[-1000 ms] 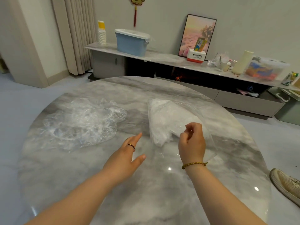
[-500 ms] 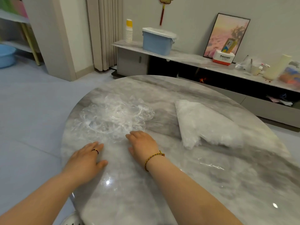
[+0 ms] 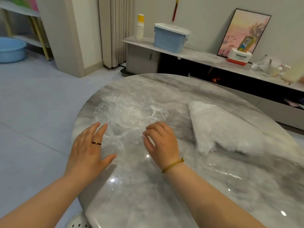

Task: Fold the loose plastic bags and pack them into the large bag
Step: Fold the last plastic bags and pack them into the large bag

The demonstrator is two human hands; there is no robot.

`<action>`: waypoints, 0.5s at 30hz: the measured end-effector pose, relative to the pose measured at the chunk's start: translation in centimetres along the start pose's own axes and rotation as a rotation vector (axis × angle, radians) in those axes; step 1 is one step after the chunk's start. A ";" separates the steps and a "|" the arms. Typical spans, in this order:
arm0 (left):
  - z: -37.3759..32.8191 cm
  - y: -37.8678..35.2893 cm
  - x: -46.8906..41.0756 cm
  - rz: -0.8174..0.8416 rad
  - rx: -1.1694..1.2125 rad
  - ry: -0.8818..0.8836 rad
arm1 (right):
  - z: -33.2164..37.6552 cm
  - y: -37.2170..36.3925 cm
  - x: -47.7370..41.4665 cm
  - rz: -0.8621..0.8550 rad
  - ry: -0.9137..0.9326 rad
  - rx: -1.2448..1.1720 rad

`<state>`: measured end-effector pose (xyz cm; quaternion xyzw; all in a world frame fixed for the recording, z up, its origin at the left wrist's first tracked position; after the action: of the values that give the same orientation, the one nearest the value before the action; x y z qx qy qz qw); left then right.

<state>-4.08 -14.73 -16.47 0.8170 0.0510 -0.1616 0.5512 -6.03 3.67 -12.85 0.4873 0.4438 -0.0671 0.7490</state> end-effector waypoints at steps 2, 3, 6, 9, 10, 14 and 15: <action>-0.9 0.1 0.1 -0.050 -0.043 -0.120 | 0.6 2.1 1.3 -0.030 0.042 -0.038; -1.4 0.1 0.3 -0.058 -0.058 -0.175 | 1.0 3.1 2.0 -0.024 0.053 -0.063; -3.3 -0.5 1.8 0.038 -0.086 -0.356 | 1.9 5.8 4.6 0.094 0.097 -0.091; -4.9 -1.2 4.0 0.159 -0.104 -0.529 | 2.3 8.0 7.8 0.329 0.120 -0.052; -5.5 -1.1 4.6 0.199 -0.105 -0.559 | 2.4 8.6 8.7 0.398 0.110 -0.033; -7.4 -1.0 6.9 0.351 -0.119 -0.633 | 3.1 10.6 11.5 0.517 0.044 0.106; -7.9 -1.3 7.7 0.387 -0.121 -0.651 | 3.4 11.0 11.9 0.521 0.013 0.134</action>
<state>4.44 -7.74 -17.37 0.6834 -0.2726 -0.3022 0.6061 8.98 10.59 -13.74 0.6339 0.3029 0.1022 0.7042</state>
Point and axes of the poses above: each hand's wrist, its own x-axis away from the middle knuckle, its own y-axis out of the back of the hand, z = x × y, the point moved 4 cm from there along -x, towards the middle knuckle, and after that the axes turned 3 degrees about z, right-handed, at the moved point
